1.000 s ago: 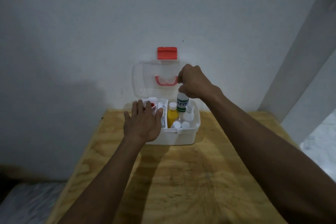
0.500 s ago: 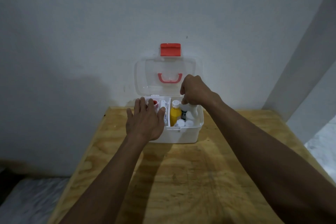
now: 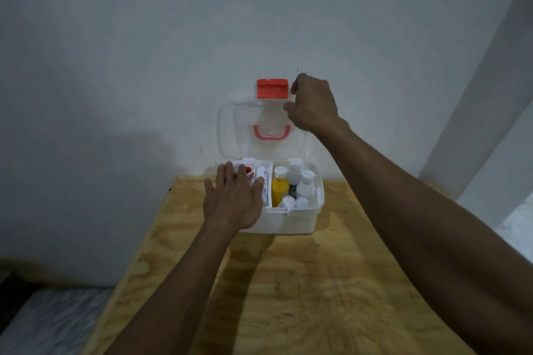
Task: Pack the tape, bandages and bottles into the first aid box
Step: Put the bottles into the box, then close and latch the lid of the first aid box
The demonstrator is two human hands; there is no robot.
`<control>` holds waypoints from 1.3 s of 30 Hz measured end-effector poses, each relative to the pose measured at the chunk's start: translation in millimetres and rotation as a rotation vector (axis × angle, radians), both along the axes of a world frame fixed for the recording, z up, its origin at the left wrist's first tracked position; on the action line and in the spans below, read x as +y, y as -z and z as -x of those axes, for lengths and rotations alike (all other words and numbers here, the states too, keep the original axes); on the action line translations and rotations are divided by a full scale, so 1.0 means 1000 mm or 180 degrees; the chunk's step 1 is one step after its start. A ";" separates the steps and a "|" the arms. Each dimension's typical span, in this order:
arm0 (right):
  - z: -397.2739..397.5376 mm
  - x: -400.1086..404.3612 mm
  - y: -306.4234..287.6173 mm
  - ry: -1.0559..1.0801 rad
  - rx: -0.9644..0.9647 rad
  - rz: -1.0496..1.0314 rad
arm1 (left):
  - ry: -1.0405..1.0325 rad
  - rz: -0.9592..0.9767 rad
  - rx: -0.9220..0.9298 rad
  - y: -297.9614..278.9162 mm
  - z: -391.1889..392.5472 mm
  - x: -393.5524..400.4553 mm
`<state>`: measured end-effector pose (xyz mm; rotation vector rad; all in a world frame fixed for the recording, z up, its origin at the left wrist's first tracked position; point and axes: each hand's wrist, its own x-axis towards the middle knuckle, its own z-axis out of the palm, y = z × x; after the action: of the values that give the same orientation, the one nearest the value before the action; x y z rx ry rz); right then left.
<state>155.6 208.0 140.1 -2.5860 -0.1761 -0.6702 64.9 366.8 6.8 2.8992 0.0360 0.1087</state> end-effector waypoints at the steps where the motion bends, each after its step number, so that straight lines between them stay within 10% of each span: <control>1: -0.002 0.001 0.003 0.0034 0.0037 0.0000 | 0.0001 0.0007 0.0006 0.000 0.000 0.000; 17: -0.004 0.006 0.003 -0.0263 0.0254 -0.1671 | -0.0029 0.0053 -0.0049 0.004 -0.004 0.000; 28: 0.059 -0.017 0.027 -0.1049 -0.0025 -0.1412 | -0.0405 0.1856 -0.2041 0.004 0.022 0.000; 39: 0.135 -0.029 0.088 -0.1351 0.0259 -0.0774 | 0.0507 0.1127 -0.1422 -0.006 0.034 0.027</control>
<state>20.4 179.2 51.7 -2.2365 -0.5613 -0.4008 31.3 393.8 12.9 2.4525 -0.2288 0.6458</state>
